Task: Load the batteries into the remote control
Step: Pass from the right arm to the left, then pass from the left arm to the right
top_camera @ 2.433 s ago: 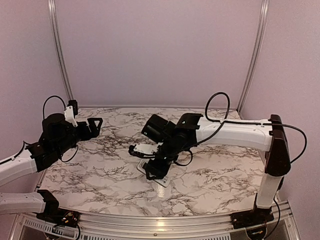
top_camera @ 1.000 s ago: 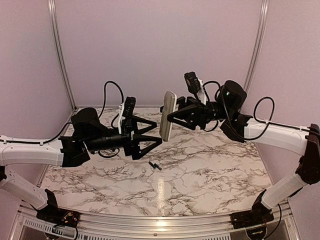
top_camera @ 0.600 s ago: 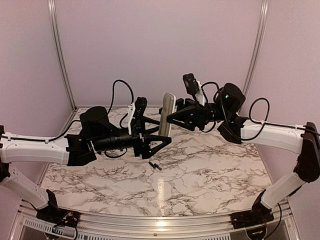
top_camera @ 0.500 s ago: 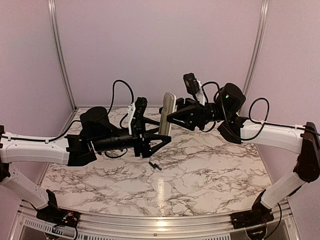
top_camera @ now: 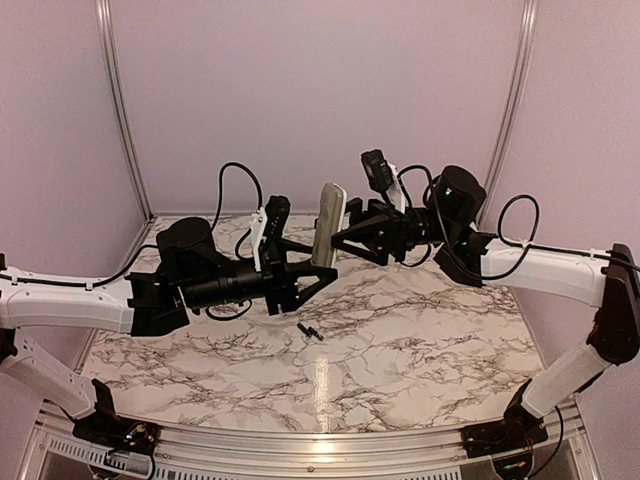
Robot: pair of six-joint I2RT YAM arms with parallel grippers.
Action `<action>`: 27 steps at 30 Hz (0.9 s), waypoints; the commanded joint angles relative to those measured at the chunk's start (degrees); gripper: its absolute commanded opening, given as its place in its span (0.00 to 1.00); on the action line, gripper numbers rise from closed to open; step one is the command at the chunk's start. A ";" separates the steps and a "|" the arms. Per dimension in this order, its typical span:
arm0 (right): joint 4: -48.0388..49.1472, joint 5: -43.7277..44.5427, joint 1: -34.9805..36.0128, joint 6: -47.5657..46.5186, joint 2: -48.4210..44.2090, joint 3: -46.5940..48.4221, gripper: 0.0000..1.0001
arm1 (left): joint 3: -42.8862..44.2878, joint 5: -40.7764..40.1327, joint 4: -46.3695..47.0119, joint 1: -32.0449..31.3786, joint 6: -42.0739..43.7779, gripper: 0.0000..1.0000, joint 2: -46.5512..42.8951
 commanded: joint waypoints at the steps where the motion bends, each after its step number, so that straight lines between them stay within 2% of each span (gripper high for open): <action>1: -17.35 5.42 -0.70 -8.50 -3.06 2.43 0.72 | -2.12 -7.62 -0.70 0.52 1.84 0.24 -3.85; 3: -24.44 10.28 -0.91 -12.25 -4.72 2.85 0.79 | -2.43 -9.75 -1.77 0.52 1.82 0.24 -4.58; 4: -26.77 12.66 -1.01 -13.19 -5.72 3.12 0.91 | -2.32 -10.74 -2.65 0.52 1.91 0.23 -4.76; 5: -29.65 14.55 -1.02 -14.02 -6.53 3.55 0.98 | -2.27 -11.79 -3.47 0.52 2.08 0.23 -4.87; 10: -39.22 27.70 -1.09 -16.10 -9.82 4.44 0.99 | -3.11 -14.40 -4.76 0.52 1.96 0.22 -5.56; 15: -41.72 35.35 -1.04 -15.51 -12.74 3.31 0.99 | -3.32 -20.30 -7.12 0.52 2.47 0.22 -6.19; 21: -54.53 41.37 -1.08 -14.35 -9.74 9.82 0.99 | -2.58 -26.90 -10.42 0.52 2.14 0.21 -4.57; 23: -57.89 40.27 -0.95 -14.70 -8.00 12.44 0.98 | -2.32 -27.58 -11.22 0.52 2.17 0.20 -4.06; 27: -55.64 40.47 -0.40 -12.77 -7.60 12.31 0.95 | -2.25 -28.10 -12.21 0.52 2.08 0.19 -3.53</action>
